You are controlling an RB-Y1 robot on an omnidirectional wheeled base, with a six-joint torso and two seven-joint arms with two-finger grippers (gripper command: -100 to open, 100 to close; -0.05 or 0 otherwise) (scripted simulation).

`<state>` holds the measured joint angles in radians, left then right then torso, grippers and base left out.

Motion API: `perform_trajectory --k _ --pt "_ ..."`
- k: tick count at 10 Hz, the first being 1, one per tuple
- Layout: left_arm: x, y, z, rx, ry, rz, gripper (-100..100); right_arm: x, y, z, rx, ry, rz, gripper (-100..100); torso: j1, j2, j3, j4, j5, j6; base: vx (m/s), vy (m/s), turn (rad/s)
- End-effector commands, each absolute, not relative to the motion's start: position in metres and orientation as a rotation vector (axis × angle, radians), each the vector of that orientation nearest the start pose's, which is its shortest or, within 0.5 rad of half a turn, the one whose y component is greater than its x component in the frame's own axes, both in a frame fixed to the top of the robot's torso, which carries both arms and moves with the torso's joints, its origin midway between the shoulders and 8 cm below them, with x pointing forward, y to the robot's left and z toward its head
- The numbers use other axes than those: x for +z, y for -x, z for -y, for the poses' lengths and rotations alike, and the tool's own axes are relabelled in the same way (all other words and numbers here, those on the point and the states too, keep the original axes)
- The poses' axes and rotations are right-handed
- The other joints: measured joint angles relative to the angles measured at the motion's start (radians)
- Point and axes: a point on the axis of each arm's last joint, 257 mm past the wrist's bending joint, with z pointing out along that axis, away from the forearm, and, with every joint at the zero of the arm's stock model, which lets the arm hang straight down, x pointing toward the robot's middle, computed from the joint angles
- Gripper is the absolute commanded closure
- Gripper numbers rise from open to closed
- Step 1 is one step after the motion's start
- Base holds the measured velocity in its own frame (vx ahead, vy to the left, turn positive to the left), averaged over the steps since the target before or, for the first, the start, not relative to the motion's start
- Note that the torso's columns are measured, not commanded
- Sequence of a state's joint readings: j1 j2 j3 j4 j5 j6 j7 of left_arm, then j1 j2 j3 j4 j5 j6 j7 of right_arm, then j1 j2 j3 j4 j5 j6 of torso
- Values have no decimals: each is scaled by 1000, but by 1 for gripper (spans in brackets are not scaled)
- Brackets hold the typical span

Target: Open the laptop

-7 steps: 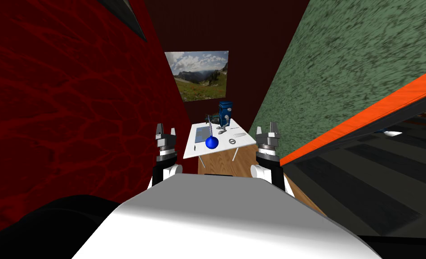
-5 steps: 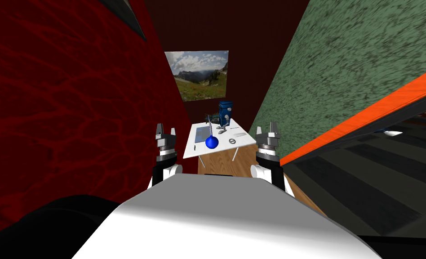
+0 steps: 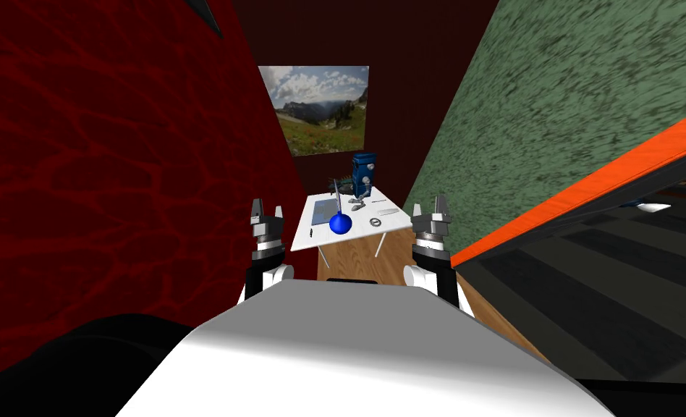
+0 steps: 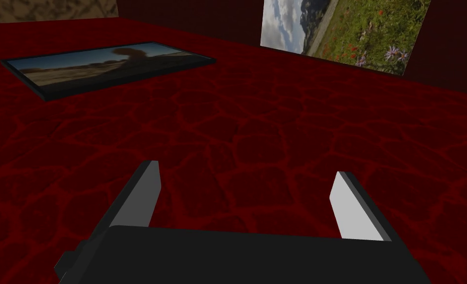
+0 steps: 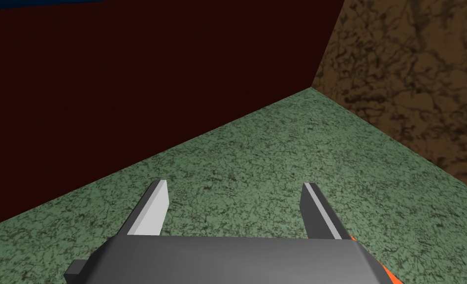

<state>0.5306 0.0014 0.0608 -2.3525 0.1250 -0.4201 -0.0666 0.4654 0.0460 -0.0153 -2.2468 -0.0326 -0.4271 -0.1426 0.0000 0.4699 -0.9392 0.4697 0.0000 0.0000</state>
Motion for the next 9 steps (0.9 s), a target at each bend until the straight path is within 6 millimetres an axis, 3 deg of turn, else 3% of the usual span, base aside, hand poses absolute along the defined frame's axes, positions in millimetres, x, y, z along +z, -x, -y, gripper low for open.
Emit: perform_trajectory --k 1,2,3,5,9 --pt "33 -334 -314 -1245 725 -578 0 7 -363 292 1434 -826 -554 0 0 74 -148 74 0 0 0 0 0" --pt "33 -334 -314 -1245 725 -578 0 7 -363 292 1434 -826 -554 0 0 148 -295 148 0 0 0 0 0" --pt "32 -336 -312 -1239 710 -613 -100 7 -363 292 1434 -826 -554 0 0 221 -443 221 0 0 9 -15 -25" --pt "27 -341 -313 -1221 696 -667 -100 7 -363 292 1434 -827 -554 0 -1 264 -531 264 0 0 9 -39 -45" --pt "10 -354 -324 -1153 702 -781 -100 7 -363 292 1434 -827 -554 0 -1 267 -537 268 0 0 24 -75 -63"
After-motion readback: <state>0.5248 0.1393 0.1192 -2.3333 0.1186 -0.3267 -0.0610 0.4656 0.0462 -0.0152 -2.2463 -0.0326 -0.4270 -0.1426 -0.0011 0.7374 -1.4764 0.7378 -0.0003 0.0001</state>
